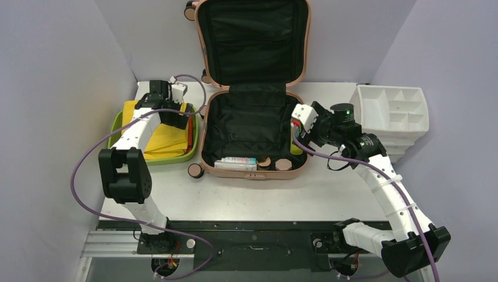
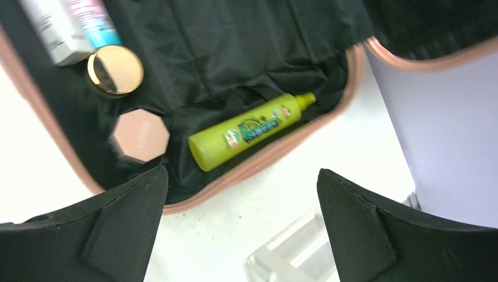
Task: Open, take out, and arrange the luggage
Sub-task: Adjust the bin in the opened luggage.
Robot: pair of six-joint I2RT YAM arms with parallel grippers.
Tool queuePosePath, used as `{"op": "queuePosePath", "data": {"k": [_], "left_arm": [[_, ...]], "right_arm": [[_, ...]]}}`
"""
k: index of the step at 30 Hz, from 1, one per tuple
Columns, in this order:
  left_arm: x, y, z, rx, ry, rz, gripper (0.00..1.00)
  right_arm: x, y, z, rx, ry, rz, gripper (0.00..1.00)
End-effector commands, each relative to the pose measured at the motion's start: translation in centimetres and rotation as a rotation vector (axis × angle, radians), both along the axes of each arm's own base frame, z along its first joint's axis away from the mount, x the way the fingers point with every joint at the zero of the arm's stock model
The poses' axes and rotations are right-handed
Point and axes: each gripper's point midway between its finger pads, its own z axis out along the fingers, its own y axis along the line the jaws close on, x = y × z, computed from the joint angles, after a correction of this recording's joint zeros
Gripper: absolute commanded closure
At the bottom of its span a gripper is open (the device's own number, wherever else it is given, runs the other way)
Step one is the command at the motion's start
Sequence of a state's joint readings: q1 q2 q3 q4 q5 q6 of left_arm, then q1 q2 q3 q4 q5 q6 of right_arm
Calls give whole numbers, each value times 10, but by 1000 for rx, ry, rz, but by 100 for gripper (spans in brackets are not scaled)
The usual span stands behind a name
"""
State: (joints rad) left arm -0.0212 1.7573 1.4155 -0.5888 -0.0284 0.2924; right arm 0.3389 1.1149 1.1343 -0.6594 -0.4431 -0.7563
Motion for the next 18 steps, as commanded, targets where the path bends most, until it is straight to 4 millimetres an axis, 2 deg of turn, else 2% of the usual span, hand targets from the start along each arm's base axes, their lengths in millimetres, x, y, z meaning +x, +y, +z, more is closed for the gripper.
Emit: {"op": "queuePosePath", "data": {"k": [1, 2, 4, 5, 6, 7, 8, 9, 10, 11, 12, 13, 14, 15, 16, 17, 18], "left_arm": [[4, -36, 101, -144, -197, -72, 3], [-1, -48, 119, -178, -235, -112, 4], [-13, -68, 144, -215, -276, -182, 4], [-23, -77, 154, -227, -290, -216, 4], [-31, -85, 154, -245, -278, -251, 4], [-41, -91, 163, -254, -296, -280, 4], [-50, -97, 157, -271, -278, -310, 4], [-59, -99, 165, -278, -301, -325, 4], [-66, -100, 157, -289, -286, -336, 4], [-75, -101, 164, -296, -308, -350, 4], [-81, -101, 154, -295, -292, -356, 4], [-89, -101, 159, -297, -314, -365, 4], [-94, -101, 150, -300, -306, -368, 4], [-102, -101, 156, -306, -334, -376, 4], [-105, -102, 147, -315, -330, -377, 4], [-112, -103, 153, -328, -356, -391, 4], [-115, -103, 145, -334, -352, -393, 4]], "right_arm": [[14, -37, 47, 84, -40, -299, 7], [13, -47, 47, 63, -40, -340, 7], [5, -69, 43, 48, -13, -408, 7], [-1, -83, 43, 65, -15, -455, 7], [-3, -90, 36, 74, -10, -487, 7], [-9, -107, 41, 98, -34, -560, 7], [-12, -116, 32, 98, -29, -599, 6], [-18, -133, 36, 104, -58, -671, 2], [-22, -149, 28, 96, -54, -731, 1], [-27, -158, 30, 93, -76, -765, 0], [-32, -173, 22, 80, -67, -817, 0], [-35, -180, 22, 70, -78, -833, 0], [-39, -195, 14, 58, -67, -888, 0], [-40, -204, 10, 40, -61, -908, 0], [-43, -221, 1, 19, -31, -962, 0], [-43, -228, -4, 18, -11, -978, 1], [-47, -246, -13, 4, 36, -1026, 2]]}}
